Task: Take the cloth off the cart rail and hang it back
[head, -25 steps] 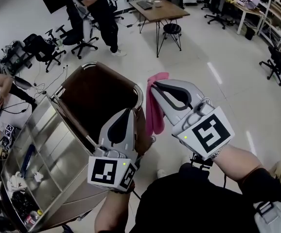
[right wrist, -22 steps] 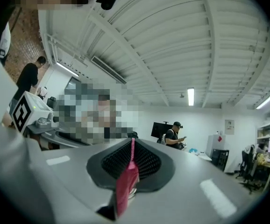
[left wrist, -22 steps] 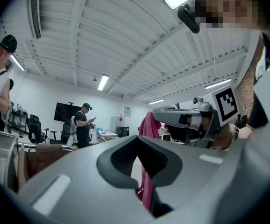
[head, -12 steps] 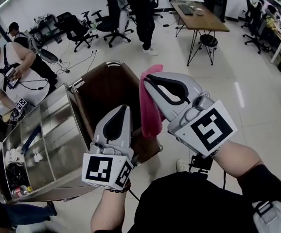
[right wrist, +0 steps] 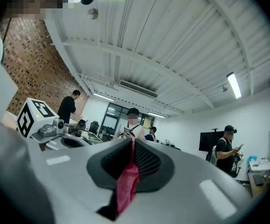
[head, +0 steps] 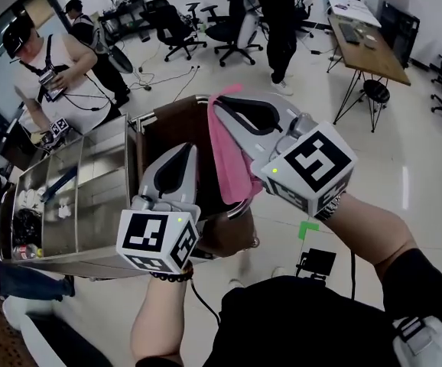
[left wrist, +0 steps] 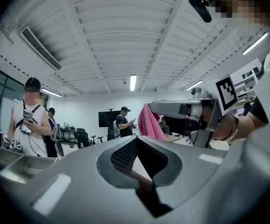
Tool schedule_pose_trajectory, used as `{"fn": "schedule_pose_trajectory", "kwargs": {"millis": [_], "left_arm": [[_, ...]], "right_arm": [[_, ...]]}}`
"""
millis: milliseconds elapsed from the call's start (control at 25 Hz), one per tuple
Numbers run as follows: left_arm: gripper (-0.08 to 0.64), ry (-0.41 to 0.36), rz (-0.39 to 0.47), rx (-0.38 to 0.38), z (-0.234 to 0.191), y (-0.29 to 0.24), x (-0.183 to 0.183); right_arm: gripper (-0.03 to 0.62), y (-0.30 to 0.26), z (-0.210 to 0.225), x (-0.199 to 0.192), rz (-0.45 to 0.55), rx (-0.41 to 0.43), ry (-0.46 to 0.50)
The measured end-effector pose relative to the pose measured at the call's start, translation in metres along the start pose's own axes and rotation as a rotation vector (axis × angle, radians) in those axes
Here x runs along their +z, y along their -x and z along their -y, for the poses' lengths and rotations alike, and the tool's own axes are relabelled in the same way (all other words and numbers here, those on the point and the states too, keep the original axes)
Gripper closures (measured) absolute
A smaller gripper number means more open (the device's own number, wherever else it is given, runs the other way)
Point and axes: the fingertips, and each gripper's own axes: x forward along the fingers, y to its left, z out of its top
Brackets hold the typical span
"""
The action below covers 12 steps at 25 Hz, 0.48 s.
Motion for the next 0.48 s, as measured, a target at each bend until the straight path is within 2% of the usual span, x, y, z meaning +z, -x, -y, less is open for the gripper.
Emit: {"fn": "schedule_pose_trajectory", "kwargs": {"millis": [200, 480], "left_arm": [[0.557, -0.007, -0.011, 0.028, -0.001, -0.021, 0.005], [0.557, 0.004, 0.012, 0.026, -0.031, -0.009, 0.016]], "right_arm": [[0.575, -0.004, 0.025, 0.009, 0.071, 0.034, -0.012], [0.575, -0.039, 0.019, 0.036, 0.104, 0.016, -0.021]]}}
